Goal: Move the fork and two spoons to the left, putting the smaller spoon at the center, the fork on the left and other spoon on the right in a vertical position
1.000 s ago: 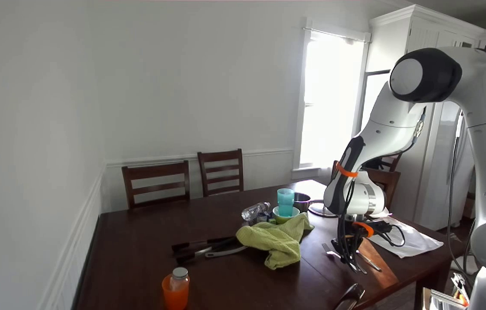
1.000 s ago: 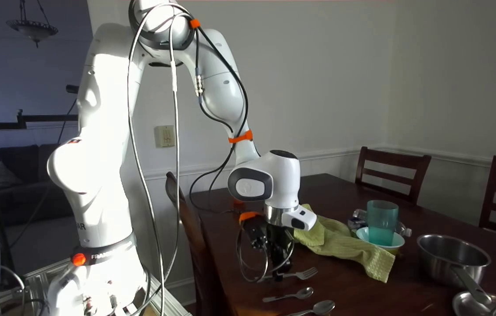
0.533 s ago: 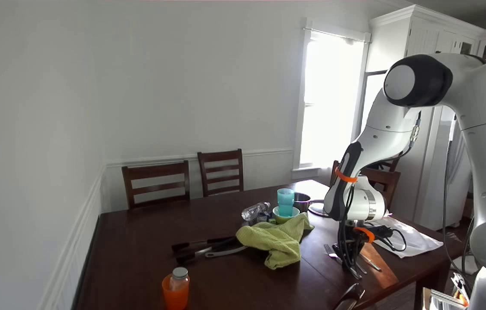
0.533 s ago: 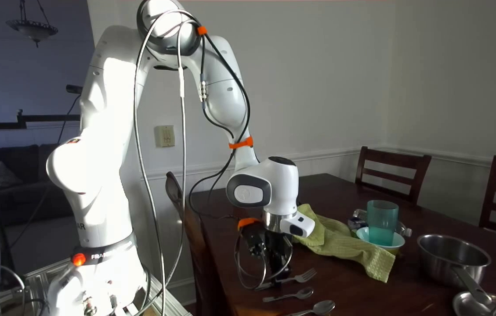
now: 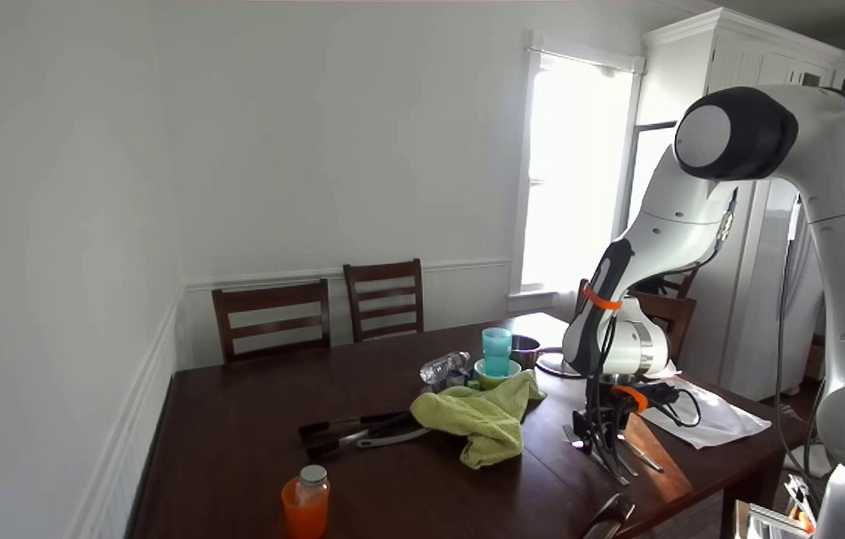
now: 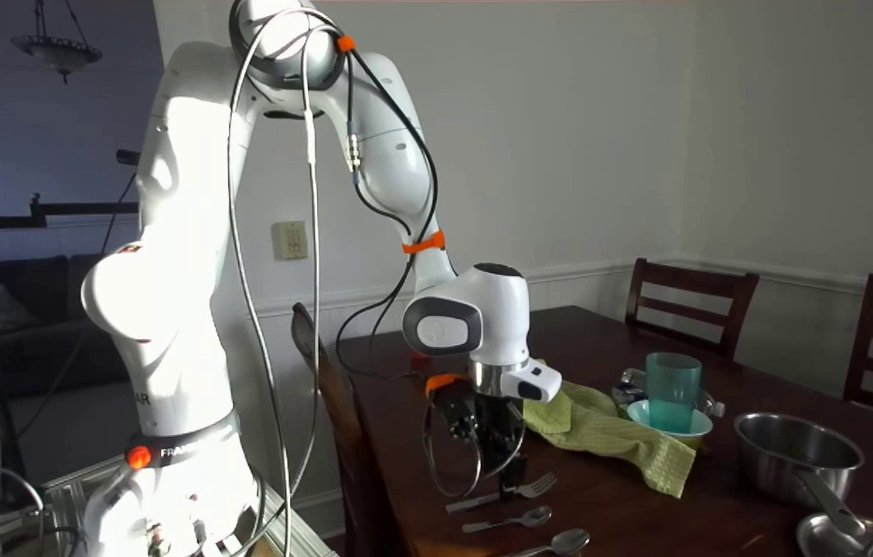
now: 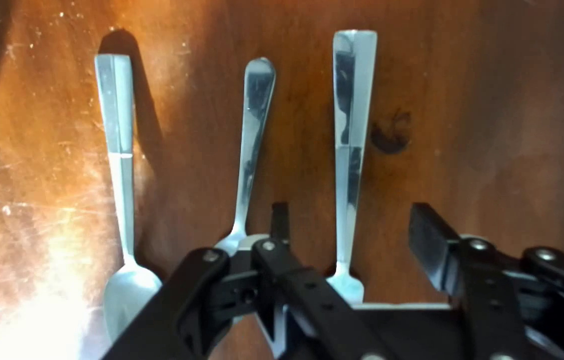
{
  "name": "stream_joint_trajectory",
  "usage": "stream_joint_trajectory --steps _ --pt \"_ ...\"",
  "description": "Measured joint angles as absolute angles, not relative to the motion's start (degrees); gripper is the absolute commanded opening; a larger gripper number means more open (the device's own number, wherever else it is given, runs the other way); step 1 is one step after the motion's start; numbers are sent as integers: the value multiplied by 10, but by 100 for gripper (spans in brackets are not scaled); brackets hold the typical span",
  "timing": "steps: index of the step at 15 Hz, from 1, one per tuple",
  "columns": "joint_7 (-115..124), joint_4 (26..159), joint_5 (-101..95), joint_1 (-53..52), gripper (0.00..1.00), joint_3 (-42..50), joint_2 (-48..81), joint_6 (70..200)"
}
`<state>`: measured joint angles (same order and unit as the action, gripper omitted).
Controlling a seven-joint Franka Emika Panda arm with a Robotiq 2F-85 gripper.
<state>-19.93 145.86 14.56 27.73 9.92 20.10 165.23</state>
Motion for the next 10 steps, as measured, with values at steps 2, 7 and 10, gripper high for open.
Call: stream_joint_trajectory --steps 2,7,10 --pt "-198 1457 118 275 100 114 176 1630" --pt "-199 1437 23 274 100 177 96 1511" --pt "-201 1419 -7 274 100 206 55 1449"
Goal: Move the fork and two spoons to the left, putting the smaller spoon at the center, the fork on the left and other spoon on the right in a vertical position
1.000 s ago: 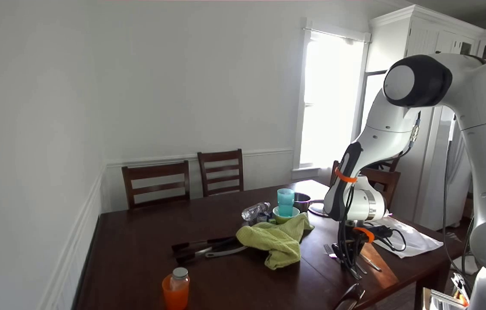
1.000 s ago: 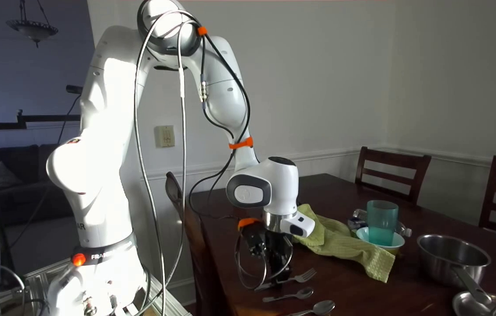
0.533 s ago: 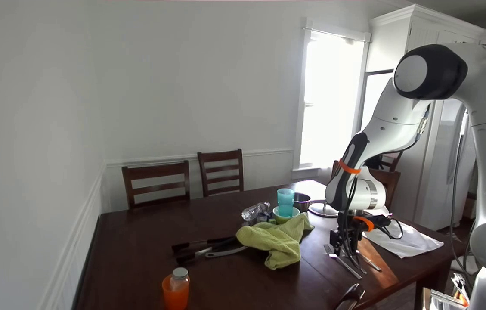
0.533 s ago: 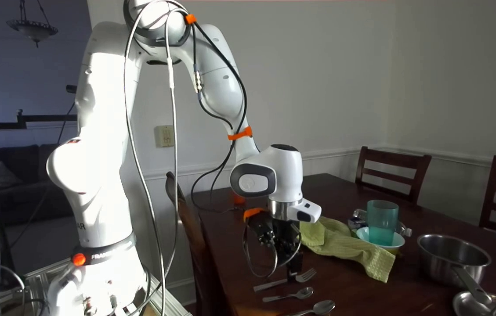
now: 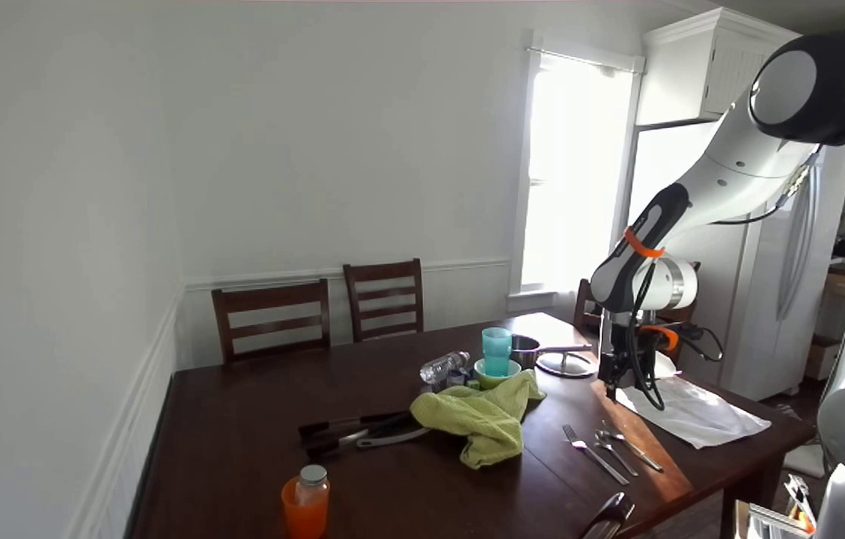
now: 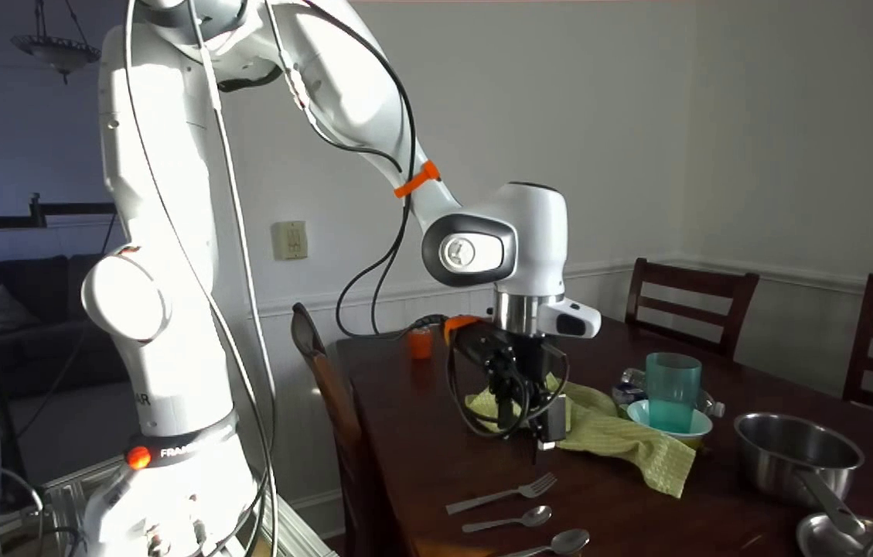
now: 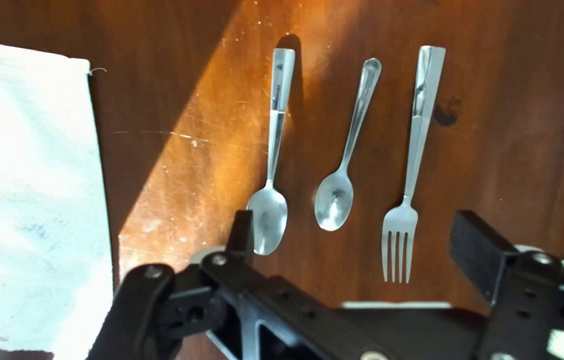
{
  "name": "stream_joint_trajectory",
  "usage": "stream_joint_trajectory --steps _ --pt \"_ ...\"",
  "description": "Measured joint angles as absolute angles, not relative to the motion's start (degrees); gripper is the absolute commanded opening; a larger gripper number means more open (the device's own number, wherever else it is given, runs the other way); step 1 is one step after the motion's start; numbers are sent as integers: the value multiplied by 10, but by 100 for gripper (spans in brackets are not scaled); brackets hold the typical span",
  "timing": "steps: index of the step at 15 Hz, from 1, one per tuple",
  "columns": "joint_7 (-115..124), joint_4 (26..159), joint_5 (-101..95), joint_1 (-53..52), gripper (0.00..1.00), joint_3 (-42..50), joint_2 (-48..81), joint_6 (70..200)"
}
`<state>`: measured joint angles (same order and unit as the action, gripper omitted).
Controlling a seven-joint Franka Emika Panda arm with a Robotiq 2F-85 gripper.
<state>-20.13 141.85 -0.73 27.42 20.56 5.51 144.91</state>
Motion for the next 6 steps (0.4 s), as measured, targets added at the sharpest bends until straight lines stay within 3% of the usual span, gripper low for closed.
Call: stream_joint_trajectory --steps 6 --pt "-202 1397 -27 274 100 223 20 1400"
